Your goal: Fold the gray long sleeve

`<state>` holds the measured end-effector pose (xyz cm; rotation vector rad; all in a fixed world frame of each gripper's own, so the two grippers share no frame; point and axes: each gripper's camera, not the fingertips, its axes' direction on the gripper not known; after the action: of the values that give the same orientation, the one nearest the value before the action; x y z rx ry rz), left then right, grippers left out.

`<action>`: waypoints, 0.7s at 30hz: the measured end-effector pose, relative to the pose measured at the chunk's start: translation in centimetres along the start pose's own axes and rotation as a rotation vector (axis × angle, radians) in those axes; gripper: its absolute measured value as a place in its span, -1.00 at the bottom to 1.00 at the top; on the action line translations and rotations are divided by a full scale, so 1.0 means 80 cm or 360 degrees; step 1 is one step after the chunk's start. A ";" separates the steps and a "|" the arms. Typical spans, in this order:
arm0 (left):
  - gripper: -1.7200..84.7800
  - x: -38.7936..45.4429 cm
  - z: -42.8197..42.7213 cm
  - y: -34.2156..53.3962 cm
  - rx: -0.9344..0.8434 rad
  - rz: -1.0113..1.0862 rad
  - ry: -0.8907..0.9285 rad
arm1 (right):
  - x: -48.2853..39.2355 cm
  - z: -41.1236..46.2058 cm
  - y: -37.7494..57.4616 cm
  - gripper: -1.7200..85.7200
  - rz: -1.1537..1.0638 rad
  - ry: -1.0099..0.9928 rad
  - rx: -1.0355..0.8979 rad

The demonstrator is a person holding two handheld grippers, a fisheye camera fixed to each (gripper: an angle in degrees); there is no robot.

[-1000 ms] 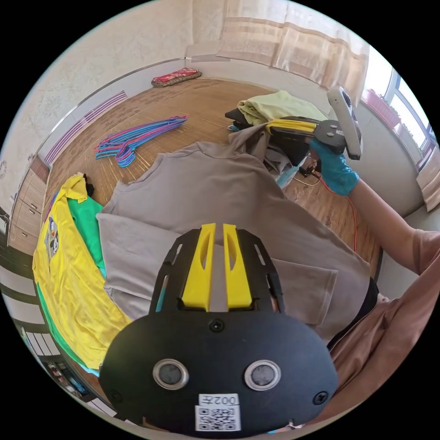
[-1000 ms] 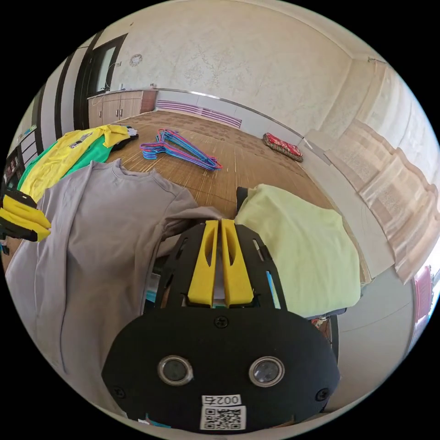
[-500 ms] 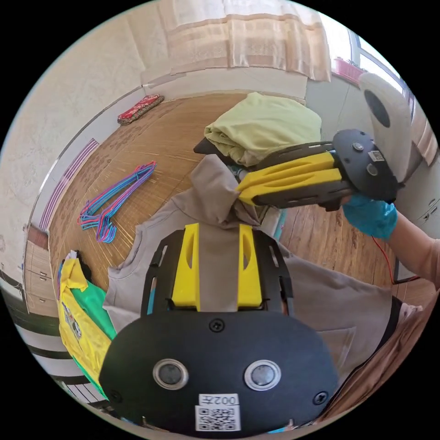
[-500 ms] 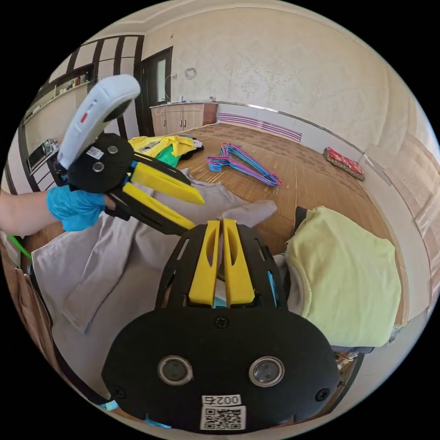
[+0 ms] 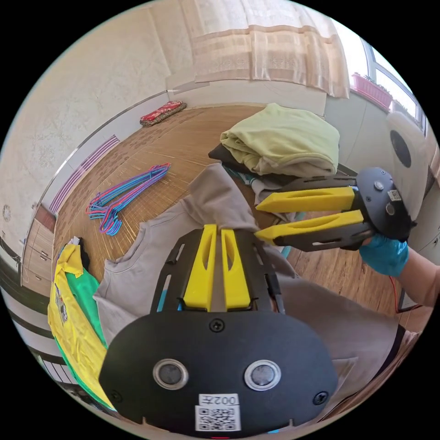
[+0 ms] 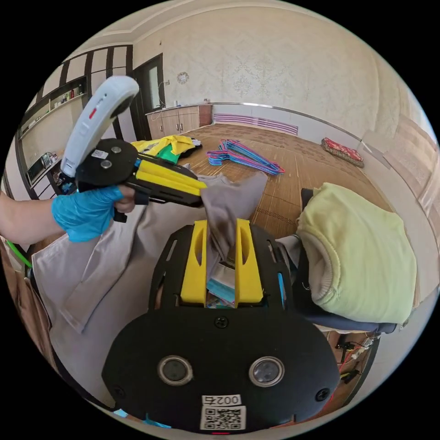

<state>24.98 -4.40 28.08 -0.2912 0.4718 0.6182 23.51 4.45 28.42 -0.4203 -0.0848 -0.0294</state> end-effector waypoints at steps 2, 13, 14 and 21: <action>-0.99 -0.005 -0.001 0.000 -0.0005 -0.0034 0.0019 | -0.005 0.011 0.008 -0.75 0.0021 0.0053 0.0005; -0.98 -0.015 0.004 0.000 -0.0072 -0.0066 0.0008 | 0.012 0.029 0.031 -0.95 0.0252 0.0116 0.0106; -0.98 -0.014 0.005 -0.001 -0.0077 -0.0061 0.0002 | 0.016 0.022 0.028 -0.96 0.0269 0.0119 0.0144; -0.99 -0.020 0.005 -0.008 -0.0079 -0.0116 0.0053 | 0.020 -0.005 -0.002 -0.98 0.0184 0.0165 0.0227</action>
<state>24.40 -5.52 29.31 -0.3645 0.4761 0.5552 25.15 4.12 28.23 -0.2803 0.0392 0.0682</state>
